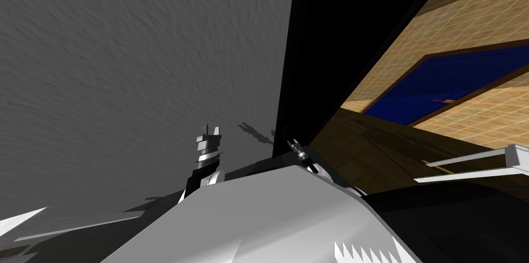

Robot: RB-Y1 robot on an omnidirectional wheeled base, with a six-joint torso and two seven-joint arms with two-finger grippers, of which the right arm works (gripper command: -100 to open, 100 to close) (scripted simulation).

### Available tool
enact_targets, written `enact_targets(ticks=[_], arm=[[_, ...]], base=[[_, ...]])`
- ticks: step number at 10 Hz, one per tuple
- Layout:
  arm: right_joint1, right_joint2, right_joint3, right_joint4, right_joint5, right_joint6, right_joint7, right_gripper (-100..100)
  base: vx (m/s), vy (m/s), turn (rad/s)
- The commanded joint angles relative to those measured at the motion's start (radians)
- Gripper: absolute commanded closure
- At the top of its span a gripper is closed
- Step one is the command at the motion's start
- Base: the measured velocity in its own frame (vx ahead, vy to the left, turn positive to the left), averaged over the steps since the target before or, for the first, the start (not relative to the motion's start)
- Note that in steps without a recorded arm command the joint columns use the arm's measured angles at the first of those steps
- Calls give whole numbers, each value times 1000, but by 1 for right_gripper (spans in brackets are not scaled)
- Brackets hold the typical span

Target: Pull the door open

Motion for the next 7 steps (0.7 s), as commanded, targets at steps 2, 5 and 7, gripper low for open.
enact_targets(ticks=[2,5,7], arm=[[11,-9,-6,10,12,-22,64,-100],[36,-24,-15,11,30,-46,137,-100],[50,-32,-21,11,41,-60,175,-100]], base=[[-2,26,-29],[-6,31,-48],[-8,28,-41]])
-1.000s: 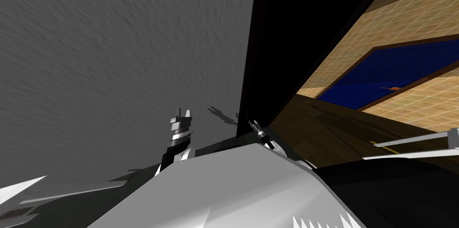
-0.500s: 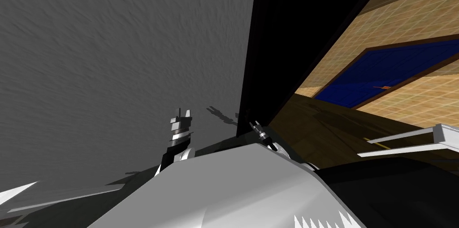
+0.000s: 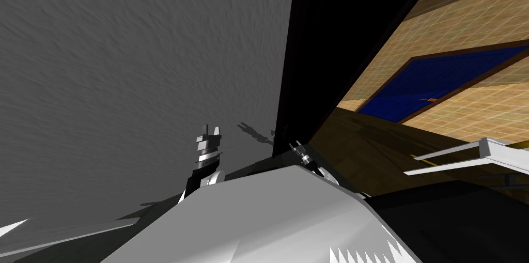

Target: Pull the door open

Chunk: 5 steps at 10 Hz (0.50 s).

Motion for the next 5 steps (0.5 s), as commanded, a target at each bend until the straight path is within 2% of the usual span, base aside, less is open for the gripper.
enact_targets(ticks=[1,5], arm=[[0,0,0,0,0,0,0,-100],[-21,12,-8,6,-4,23,17,-100]], base=[[-3,13,-12],[174,12,44]])
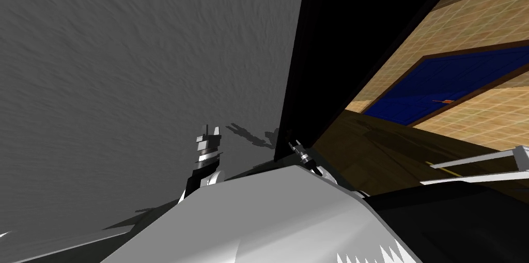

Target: Pull the door open

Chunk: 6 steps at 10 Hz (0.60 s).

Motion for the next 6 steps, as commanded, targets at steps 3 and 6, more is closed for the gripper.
enact_targets(ticks=[3,6], arm=[[-19,10,-6,7,-4,19,11,-100],[-18,8,-5,9,-4,14,9,100]], base=[[178,13,55],[-16,-7,5]])
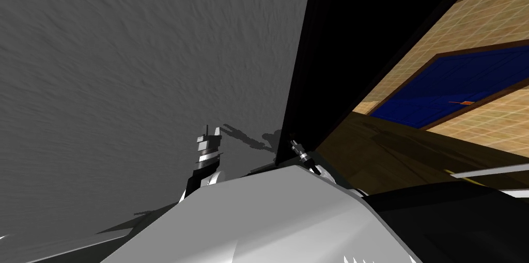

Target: Pull the door open

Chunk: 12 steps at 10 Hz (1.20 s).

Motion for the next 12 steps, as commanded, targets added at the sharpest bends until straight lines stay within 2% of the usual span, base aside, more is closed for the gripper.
enact_targets(ticks=[1,4,12], arm=[[0,-1,-1,0,-1,1,0,100],[0,-1,-1,0,-1,1,0,100],[-7,4,16,-4,-60,16,-152,100]], base=[[-4,5,-7],[0,0,0],[-50,-32,79]])
